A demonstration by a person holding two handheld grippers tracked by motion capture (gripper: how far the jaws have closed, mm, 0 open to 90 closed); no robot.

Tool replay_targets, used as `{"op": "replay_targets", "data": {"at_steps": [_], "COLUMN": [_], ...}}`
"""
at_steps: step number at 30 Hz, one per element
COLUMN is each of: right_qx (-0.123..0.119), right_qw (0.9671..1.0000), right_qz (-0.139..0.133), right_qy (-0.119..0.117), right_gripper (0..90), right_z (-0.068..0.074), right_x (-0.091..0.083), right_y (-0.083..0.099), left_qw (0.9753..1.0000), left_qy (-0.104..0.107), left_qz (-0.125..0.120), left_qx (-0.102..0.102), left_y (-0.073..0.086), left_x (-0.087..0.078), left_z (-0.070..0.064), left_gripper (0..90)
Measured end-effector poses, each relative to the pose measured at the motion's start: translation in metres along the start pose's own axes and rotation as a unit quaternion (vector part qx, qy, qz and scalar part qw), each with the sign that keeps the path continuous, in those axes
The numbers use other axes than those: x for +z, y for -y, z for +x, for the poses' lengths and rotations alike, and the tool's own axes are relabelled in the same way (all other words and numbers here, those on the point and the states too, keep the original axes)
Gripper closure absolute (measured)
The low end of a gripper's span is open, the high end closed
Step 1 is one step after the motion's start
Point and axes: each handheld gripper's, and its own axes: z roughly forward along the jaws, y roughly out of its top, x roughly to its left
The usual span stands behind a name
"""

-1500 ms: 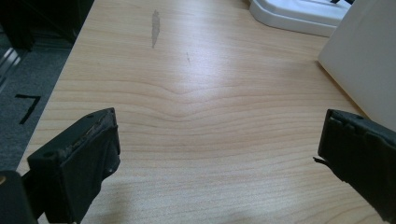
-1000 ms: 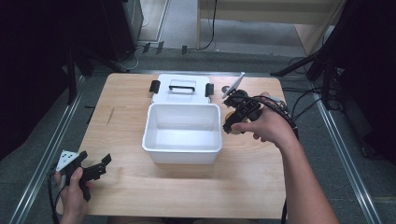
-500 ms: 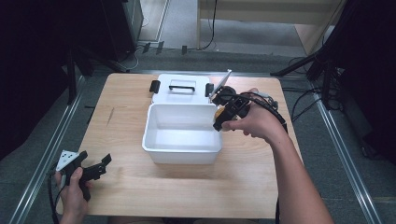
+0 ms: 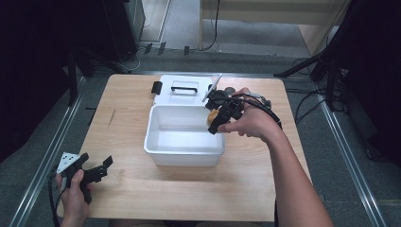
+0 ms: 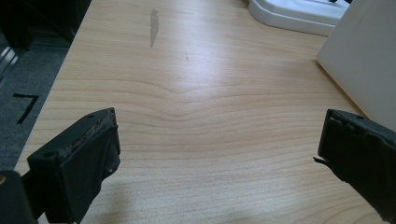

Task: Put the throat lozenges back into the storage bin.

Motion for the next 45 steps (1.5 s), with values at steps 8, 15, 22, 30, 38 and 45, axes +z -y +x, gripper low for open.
{"op": "replay_targets", "data": {"at_steps": [8,15,22,30,38,45], "right_qx": [-0.041,-0.056,-0.085,-0.1,-0.121,-0.124], "right_qw": [0.9991,0.9984,0.9962,0.9948,0.9922,0.9916], "right_qz": [-0.005,-0.003,-0.01,0.007,0.021,0.025], "right_qy": [-0.005,-0.006,-0.015,-0.018,-0.021,-0.028], "right_gripper": [20.3,20.2,20.3,20.3,20.2,20.2], "right_z": [0.01,0.014,0.019,0.017,0.019,0.02], "right_x": [0.004,0.013,0.022,0.036,0.049,0.064], "right_y": [-0.008,-0.013,-0.014,-0.01,-0.004,0.0], "left_qw": [1.0,1.0,1.0,1.0,1.0,1.0], "left_qy": [0.001,0.001,0.002,0.002,0.002,0.002], "left_qz": [0.0,0.0,0.0,0.0,0.002,0.001], "left_qx": [0.0,0.0,0.001,0.001,0.001,0.002], "left_y": [0.0,0.0,0.0,0.0,0.0,0.0], "left_x": [0.0,0.0,0.0,0.0,0.0,0.0], "left_z": [0.0,0.0,0.0,0.0,0.0,-0.001], "left_gripper": [0.0,0.0,0.0,0.0,0.0,0.0]}}
